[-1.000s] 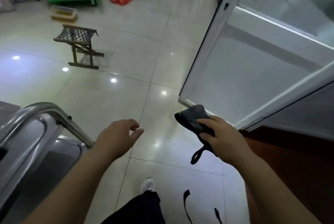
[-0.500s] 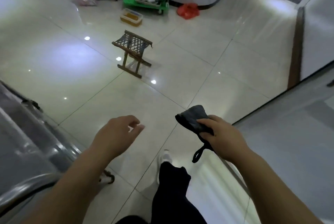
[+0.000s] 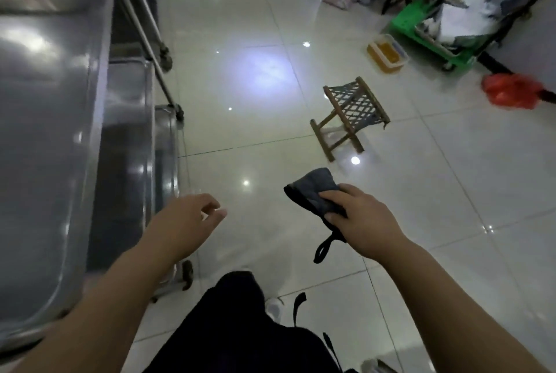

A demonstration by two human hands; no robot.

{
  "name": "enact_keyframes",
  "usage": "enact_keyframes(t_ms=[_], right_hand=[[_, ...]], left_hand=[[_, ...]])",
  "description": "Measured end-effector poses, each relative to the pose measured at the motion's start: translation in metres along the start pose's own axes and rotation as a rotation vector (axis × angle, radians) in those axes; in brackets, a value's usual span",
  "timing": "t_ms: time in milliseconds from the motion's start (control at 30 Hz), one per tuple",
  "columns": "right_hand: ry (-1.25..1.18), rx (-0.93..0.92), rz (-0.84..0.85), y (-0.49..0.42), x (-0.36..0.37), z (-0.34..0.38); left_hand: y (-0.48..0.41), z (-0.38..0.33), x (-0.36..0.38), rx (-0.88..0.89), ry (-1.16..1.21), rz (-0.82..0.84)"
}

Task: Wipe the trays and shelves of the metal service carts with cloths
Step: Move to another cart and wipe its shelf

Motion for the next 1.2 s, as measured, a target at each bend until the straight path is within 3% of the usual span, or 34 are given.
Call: enact_keyframes(t_ms=[300, 733, 967, 1200], right_hand=[[0.206, -0.332, 0.180, -0.169, -0.028, 0.060], [0.493, -0.816, 0.392, -0.357, -0.022, 0.172], [0.713, -1.230, 0.597, -0.402, 0.033, 0.225], [0.948, -1.581, 0.717, -0.404, 0.087, 0.240]], left_hand=[[-0.083, 0.050, -0.028, -0.267, 0.231, -0.113], [-0.152, 0.091, -0.083, -0.581, 0.265, -0.281], [-0.127, 0.097, -0.041, -0.979, 0.431, -0.438], [-0.098, 0.083, 0.050, -1.322, 0.710, -0.668]])
Point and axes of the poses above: each hand's wrist, its own y-axis away from the middle knuckle, its own x-axis out of the palm, z = x × y, the point moved 4 cm from there along -y, towards the middle knuckle, and after that the axes turned 3 degrees about z, right-handed, at the moved point
